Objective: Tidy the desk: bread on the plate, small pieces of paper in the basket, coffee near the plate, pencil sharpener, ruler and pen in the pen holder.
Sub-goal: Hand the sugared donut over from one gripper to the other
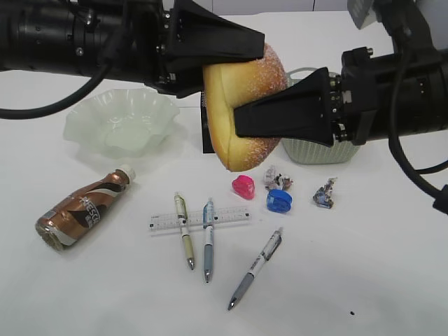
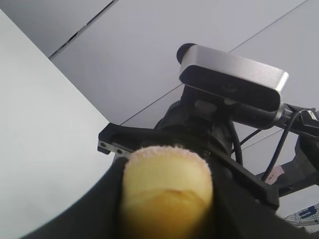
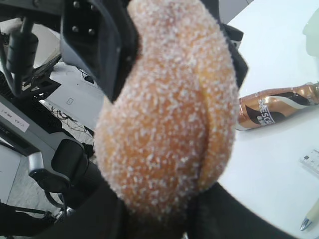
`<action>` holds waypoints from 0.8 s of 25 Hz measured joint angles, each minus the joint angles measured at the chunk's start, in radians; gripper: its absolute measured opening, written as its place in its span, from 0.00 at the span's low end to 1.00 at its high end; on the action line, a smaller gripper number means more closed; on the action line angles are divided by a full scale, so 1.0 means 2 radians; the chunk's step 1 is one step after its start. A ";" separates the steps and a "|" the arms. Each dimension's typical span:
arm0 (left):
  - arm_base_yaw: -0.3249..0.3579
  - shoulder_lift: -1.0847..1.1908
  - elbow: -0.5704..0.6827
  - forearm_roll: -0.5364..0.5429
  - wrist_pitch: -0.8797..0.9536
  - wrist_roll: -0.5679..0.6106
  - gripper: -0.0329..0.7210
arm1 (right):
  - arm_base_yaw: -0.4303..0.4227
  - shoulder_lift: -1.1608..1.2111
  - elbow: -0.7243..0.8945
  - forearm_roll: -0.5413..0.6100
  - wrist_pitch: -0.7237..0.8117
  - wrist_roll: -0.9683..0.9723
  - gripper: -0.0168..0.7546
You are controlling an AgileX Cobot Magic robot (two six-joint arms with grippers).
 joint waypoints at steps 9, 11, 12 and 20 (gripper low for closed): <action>0.000 0.000 0.000 -0.005 0.000 0.000 0.42 | 0.000 0.000 0.000 0.009 0.000 0.000 0.31; 0.000 0.000 0.000 -0.005 0.000 0.000 0.41 | 0.000 0.000 0.000 0.010 0.000 0.000 0.31; 0.000 0.000 0.000 -0.007 0.000 0.000 0.41 | 0.000 0.000 0.000 0.009 0.000 0.000 0.31; 0.000 0.000 0.000 -0.009 0.000 -0.002 0.41 | -0.001 0.000 0.000 0.012 0.000 0.011 0.50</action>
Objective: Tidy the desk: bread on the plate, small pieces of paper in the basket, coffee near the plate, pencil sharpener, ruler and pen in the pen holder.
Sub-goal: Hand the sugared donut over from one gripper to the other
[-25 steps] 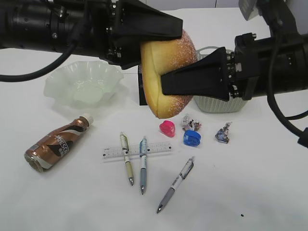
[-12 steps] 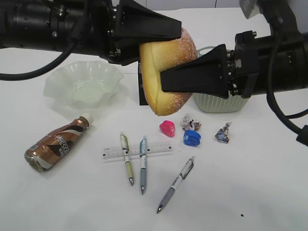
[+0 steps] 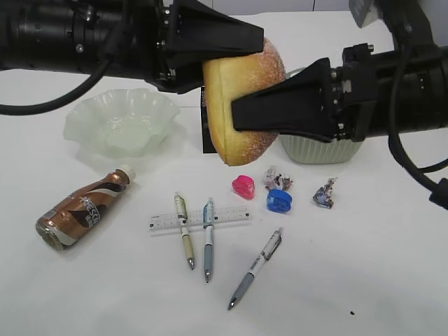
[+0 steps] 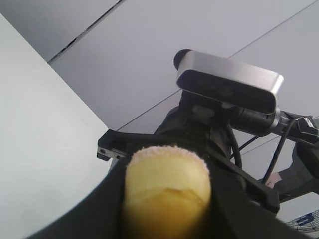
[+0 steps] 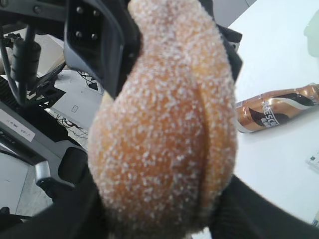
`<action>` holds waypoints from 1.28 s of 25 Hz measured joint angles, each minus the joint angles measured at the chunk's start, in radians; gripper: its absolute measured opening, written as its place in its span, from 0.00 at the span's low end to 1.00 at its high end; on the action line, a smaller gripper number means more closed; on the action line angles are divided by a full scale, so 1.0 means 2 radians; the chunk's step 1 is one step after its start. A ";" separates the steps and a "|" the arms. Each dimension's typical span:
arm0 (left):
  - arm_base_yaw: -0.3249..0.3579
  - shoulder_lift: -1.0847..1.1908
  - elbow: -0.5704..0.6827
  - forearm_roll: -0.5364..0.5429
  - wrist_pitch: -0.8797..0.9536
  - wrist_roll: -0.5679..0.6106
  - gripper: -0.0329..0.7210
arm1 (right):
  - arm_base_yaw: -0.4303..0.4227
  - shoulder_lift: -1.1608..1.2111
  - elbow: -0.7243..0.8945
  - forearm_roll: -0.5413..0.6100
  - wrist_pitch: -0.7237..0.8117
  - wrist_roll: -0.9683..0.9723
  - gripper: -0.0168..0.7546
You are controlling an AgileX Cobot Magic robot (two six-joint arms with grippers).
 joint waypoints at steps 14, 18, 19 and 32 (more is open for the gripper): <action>0.000 0.000 0.000 -0.003 -0.002 -0.005 0.40 | 0.000 0.000 0.000 0.007 0.001 0.034 0.75; 0.000 0.000 0.000 -0.003 -0.002 -0.006 0.40 | 0.000 0.000 0.000 0.008 0.001 0.047 0.82; 0.000 0.000 0.000 -0.003 -0.002 -0.006 0.40 | 0.000 0.000 0.000 0.009 0.001 0.051 0.83; 0.000 0.000 0.000 -0.001 -0.003 -0.019 0.40 | 0.000 0.000 0.000 0.011 0.002 0.081 0.73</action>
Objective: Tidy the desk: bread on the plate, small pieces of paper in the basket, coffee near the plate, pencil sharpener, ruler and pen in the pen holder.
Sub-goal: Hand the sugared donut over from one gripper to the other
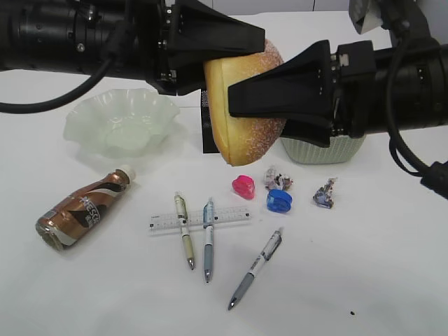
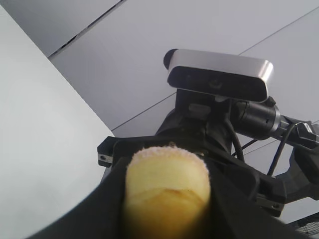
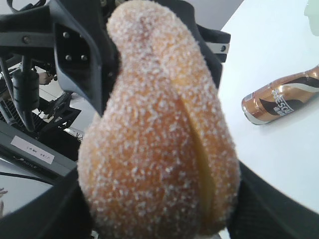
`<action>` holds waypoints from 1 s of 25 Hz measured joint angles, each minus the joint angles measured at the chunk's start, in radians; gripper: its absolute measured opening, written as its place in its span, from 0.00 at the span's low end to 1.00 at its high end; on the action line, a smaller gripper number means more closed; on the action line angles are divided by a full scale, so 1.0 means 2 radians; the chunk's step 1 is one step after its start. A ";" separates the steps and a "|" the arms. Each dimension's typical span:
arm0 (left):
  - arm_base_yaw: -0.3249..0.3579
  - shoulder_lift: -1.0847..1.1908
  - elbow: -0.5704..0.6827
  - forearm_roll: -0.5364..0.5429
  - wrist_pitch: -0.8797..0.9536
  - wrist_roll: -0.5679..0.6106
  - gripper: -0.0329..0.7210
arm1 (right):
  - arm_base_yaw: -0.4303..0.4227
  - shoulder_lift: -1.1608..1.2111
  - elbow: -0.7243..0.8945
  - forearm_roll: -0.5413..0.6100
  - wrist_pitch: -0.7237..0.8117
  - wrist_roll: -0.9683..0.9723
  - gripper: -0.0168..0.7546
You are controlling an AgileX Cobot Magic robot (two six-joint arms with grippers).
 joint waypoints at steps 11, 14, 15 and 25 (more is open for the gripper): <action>0.000 0.000 0.000 0.000 0.000 -0.004 0.40 | 0.000 0.000 0.000 0.000 0.000 0.007 0.71; 0.000 0.000 0.000 0.003 0.000 -0.004 0.40 | 0.000 0.000 0.000 -0.004 0.000 0.011 0.71; -0.001 0.000 0.000 0.004 0.000 -0.004 0.40 | 0.000 0.000 0.000 -0.005 0.000 0.014 0.71; -0.001 0.000 0.000 0.005 0.003 -0.004 0.40 | -0.003 -0.008 0.000 -0.013 -0.002 0.020 0.71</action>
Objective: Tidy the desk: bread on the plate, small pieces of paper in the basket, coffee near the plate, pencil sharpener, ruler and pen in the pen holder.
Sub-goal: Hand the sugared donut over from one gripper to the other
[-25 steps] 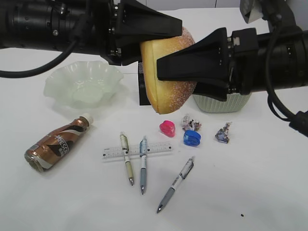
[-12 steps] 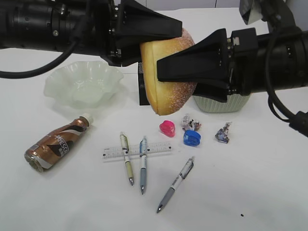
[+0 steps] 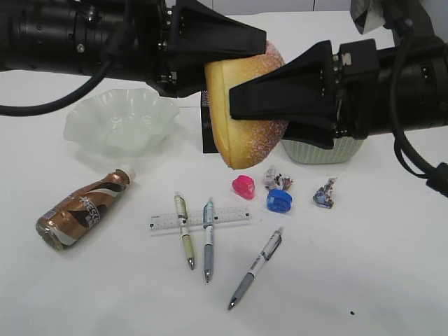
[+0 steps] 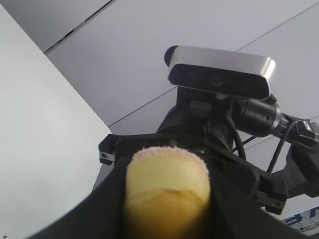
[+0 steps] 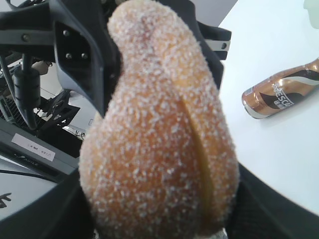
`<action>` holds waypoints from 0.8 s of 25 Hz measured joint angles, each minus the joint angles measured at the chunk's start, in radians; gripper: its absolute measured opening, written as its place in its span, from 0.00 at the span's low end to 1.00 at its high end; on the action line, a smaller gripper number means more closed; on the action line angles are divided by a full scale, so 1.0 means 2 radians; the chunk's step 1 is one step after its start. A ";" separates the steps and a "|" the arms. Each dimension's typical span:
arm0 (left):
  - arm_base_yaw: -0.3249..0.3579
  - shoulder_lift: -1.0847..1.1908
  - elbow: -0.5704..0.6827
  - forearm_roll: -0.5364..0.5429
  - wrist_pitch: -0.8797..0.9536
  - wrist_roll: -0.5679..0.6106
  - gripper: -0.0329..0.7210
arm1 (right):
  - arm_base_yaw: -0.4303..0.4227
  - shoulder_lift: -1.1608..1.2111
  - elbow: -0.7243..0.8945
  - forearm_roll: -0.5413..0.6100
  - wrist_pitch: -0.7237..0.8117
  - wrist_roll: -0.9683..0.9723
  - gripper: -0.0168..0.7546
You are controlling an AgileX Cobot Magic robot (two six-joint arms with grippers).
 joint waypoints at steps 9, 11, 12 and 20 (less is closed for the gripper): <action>0.000 0.000 0.000 0.000 0.000 0.000 0.40 | 0.000 0.000 0.000 0.002 -0.001 0.000 0.71; 0.000 0.000 0.000 0.000 0.000 -0.001 0.40 | 0.000 0.000 0.000 0.002 -0.001 0.000 0.72; 0.000 0.000 0.000 0.000 0.000 -0.001 0.40 | 0.000 0.000 0.000 0.002 -0.001 0.000 0.74; 0.000 0.000 0.000 0.000 0.000 -0.001 0.40 | 0.001 -0.001 0.000 0.005 0.001 0.000 0.88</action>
